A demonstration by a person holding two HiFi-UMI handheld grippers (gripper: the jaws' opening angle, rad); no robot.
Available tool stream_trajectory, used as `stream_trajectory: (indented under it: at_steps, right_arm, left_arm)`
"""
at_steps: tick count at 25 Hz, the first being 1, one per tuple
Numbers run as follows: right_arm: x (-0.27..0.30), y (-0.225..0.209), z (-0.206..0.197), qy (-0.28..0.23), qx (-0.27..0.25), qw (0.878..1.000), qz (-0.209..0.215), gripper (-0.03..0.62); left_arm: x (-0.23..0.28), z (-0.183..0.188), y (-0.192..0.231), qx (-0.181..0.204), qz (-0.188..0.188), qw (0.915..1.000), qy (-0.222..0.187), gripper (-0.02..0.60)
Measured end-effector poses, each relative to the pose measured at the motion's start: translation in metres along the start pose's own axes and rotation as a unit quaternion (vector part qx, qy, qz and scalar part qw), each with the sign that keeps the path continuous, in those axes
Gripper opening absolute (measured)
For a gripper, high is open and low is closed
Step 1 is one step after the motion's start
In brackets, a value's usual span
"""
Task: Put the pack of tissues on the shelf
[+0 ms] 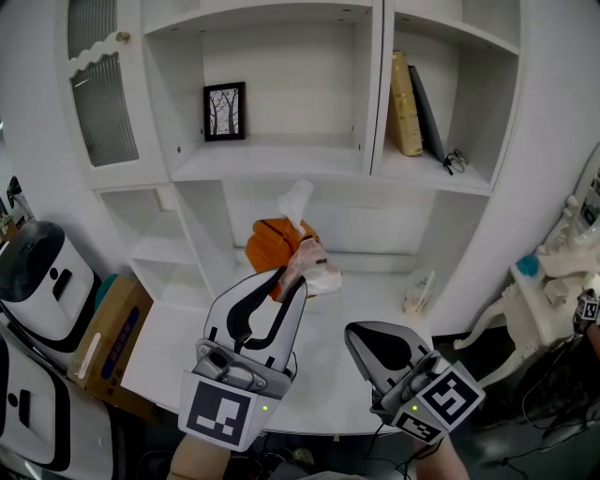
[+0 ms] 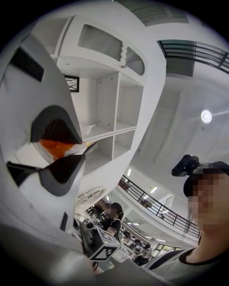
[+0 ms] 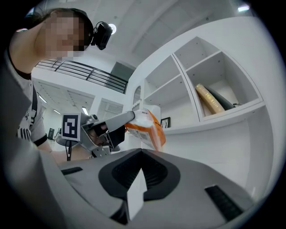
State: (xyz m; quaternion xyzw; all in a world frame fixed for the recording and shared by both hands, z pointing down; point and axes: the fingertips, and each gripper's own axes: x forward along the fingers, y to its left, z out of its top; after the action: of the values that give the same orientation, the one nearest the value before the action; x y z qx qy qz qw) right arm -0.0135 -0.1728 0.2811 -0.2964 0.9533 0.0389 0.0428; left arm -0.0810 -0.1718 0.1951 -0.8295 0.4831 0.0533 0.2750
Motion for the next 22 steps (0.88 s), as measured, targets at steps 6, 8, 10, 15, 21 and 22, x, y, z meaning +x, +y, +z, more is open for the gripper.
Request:
stream_trajectory:
  at_steps: [6, 8, 10, 15, 21, 22]
  right_arm:
    - [0.01, 0.0, 0.001, -0.002, -0.004, 1.0, -0.003, 0.012]
    - [0.013, -0.001, 0.001, -0.001, -0.005, 1.0, -0.005, 0.012]
    - [0.015, -0.003, 0.002, -0.001, -0.006, 1.0, -0.007, 0.012]
    - [0.02, -0.008, 0.005, 0.0, -0.01, 1.0, -0.012, 0.012]
    - [0.032, -0.016, 0.013, 0.002, -0.024, 1.0, -0.013, 0.012]
    - [0.034, -0.017, 0.015, 0.0, -0.026, 1.0, -0.013, 0.012]
  left_arm:
    - [0.012, 0.01, 0.019, 0.019, -0.003, 0.9996, -0.02, 0.104]
    - [0.017, 0.012, 0.025, 0.019, -0.006, 0.9995, -0.023, 0.103]
    - [0.022, 0.014, 0.03, 0.019, -0.007, 0.9995, -0.024, 0.101]
    - [0.035, 0.016, 0.042, 0.028, -0.007, 0.9992, -0.028, 0.098]
    - [0.041, 0.015, 0.053, 0.032, -0.003, 0.999, -0.032, 0.095]
    - [0.042, 0.016, 0.055, 0.033, -0.002, 0.9989, -0.033, 0.095]
